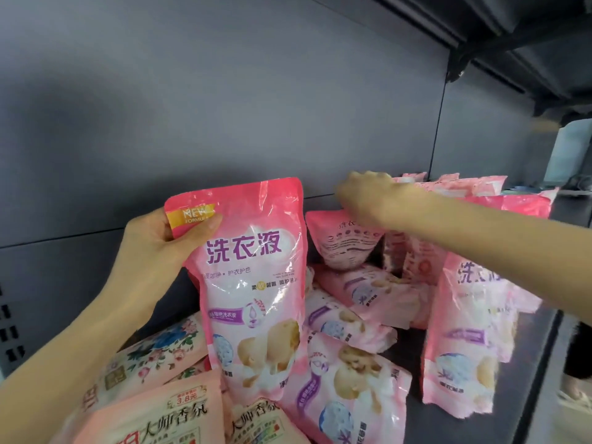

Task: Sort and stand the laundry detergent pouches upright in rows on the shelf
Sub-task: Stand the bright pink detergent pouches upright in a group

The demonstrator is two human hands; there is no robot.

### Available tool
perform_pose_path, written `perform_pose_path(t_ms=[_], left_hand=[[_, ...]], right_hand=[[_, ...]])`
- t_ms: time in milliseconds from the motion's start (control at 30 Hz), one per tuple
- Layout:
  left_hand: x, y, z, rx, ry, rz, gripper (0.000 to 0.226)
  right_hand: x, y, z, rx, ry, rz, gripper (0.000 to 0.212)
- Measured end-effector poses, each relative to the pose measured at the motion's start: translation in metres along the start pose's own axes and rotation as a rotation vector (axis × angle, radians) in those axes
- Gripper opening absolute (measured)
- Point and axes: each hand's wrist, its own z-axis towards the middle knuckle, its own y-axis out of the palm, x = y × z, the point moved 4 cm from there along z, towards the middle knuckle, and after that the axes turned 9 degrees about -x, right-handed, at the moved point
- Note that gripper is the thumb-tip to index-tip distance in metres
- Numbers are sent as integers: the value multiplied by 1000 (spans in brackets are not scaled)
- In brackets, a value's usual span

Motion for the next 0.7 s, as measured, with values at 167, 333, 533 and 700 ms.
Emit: perform_pose_path(t_ms=[167,333,533,700], left_hand=[[6,3,-3,34,-23,49,18],[10,12,3,34,-35,53,21],[15,28,15,32,-29,-9,21],[19,31,19,57,-4,-39,16]], right_hand=[[13,-8,23,-100,-75,-126,18],[26,2,52,-367,-131,9,24],[55,2,63,-221,-298,200,15],[70,19,77,-108,-265,196,9]])
